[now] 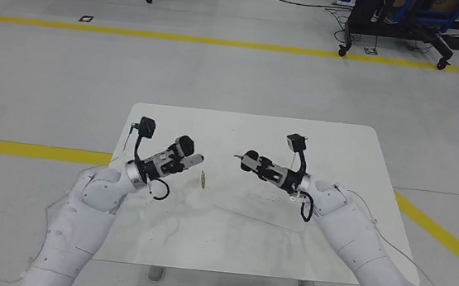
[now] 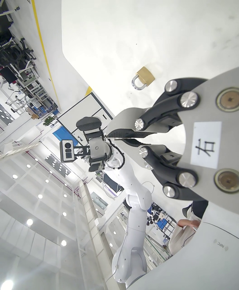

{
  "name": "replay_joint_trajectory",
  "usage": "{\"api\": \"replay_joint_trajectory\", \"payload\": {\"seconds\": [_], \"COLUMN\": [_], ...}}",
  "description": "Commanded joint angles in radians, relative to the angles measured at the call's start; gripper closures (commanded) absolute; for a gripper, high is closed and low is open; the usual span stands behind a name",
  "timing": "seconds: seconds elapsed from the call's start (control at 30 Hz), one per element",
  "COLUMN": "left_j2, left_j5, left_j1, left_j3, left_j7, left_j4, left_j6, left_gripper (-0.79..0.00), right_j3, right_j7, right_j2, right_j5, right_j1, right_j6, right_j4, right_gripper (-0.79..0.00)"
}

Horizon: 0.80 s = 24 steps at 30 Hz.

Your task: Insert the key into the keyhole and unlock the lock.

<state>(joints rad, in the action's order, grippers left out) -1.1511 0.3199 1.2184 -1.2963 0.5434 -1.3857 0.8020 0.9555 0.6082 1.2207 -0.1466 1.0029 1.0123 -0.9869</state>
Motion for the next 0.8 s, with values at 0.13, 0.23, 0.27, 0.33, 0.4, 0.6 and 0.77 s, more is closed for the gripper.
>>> {"api": "replay_joint_trajectory", "payload": {"seconds": [0.13, 0.23, 0.27, 0.33, 0.4, 0.6, 0.77], "left_j2": [0.022, 0.022, 0.021, 0.016, 0.009, -0.014, -0.029], "left_j5": [0.551, 0.663, 0.687, 0.714, 0.730, 0.730, 0.748], "left_j1": [0.150, 0.192, 0.192, 0.181, 0.165, 0.103, 0.052], "left_j3": [-0.034, 0.003, 0.023, 0.060, 0.099, 0.178, 0.218], "left_j7": [-0.029, -0.005, 0.017, 0.060, 0.062, 0.018, 0.022], "left_j4": [-0.254, -0.298, -0.303, -0.292, -0.275, -0.179, -0.122], "left_j6": [-0.142, -0.224, -0.245, -0.290, -0.335, -0.461, -0.553], "left_gripper": [-0.785, -0.785, -0.785, -0.785, -0.782, -0.566, -0.474], "right_j3": [-0.002, -0.002, -0.002, -0.002, -0.002, -0.002, -0.002], "right_j7": [0.000, 0.000, 0.000, 0.000, 0.000, 0.000, 0.000], "right_j2": [0.000, 0.000, 0.000, 0.000, 0.000, 0.000, 0.000], "right_j5": [0.000, 0.000, 0.000, 0.000, 0.000, 0.000, 0.000], "right_j1": [-0.001, -0.001, -0.001, -0.001, -0.001, -0.001, -0.001], "right_j6": [0.000, 0.000, 0.000, 0.000, 0.000, 0.000, 0.000], "right_j4": [0.001, 0.001, 0.001, 0.001, 0.001, 0.001, 0.001], "right_gripper": [0.000, 0.000, 0.000, 0.000, 0.000, 0.000, 0.000]}}
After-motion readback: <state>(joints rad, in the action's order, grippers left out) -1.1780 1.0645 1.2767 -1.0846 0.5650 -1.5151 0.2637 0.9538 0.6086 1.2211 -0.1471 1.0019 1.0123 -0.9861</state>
